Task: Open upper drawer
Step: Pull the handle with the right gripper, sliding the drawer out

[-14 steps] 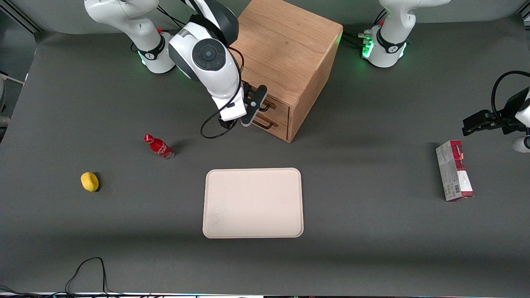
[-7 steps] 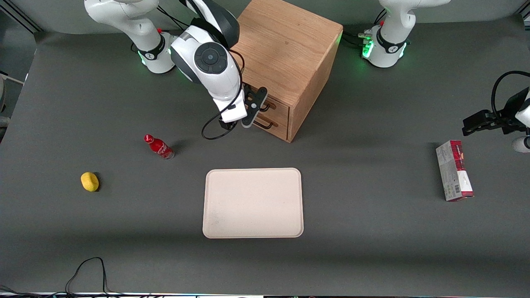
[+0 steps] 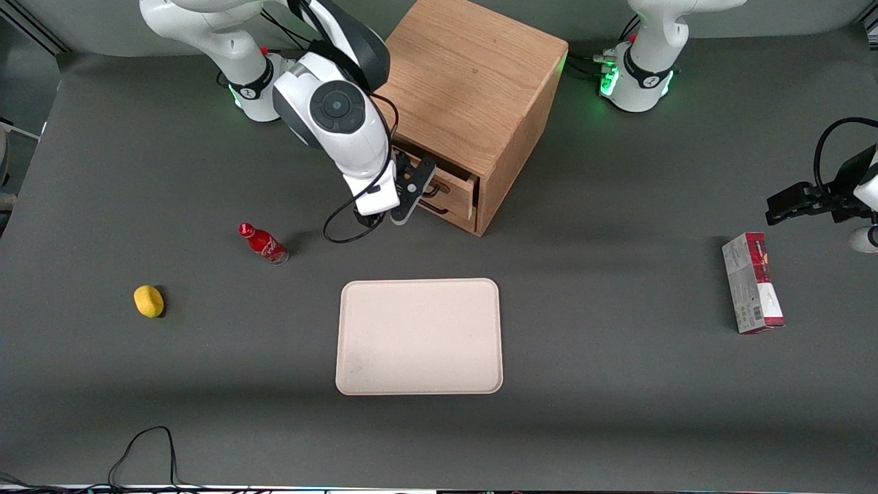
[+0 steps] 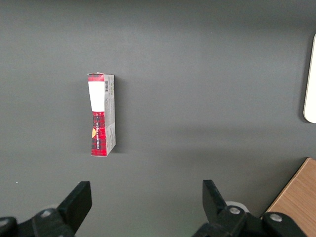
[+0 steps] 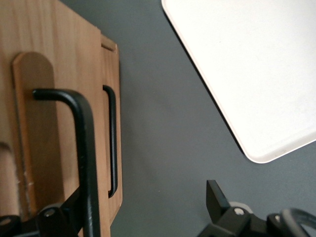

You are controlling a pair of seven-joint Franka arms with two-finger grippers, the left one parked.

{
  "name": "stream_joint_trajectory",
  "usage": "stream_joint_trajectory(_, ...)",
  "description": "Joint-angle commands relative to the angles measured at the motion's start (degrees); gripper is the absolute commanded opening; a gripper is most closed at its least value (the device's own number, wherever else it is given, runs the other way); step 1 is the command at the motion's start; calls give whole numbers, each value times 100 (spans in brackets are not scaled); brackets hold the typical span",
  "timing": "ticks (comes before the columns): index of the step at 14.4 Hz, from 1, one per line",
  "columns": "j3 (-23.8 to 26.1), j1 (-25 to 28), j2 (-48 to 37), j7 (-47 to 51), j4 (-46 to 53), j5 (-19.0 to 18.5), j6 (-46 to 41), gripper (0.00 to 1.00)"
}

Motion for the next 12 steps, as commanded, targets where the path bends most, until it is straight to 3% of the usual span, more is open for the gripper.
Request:
stream_joint_trajectory(1, -43, -22, 326, -103, 423, -123, -17, 100)
stream_joint_trajectory(12, -491, -49, 713, -366, 1056, -124, -429, 100)
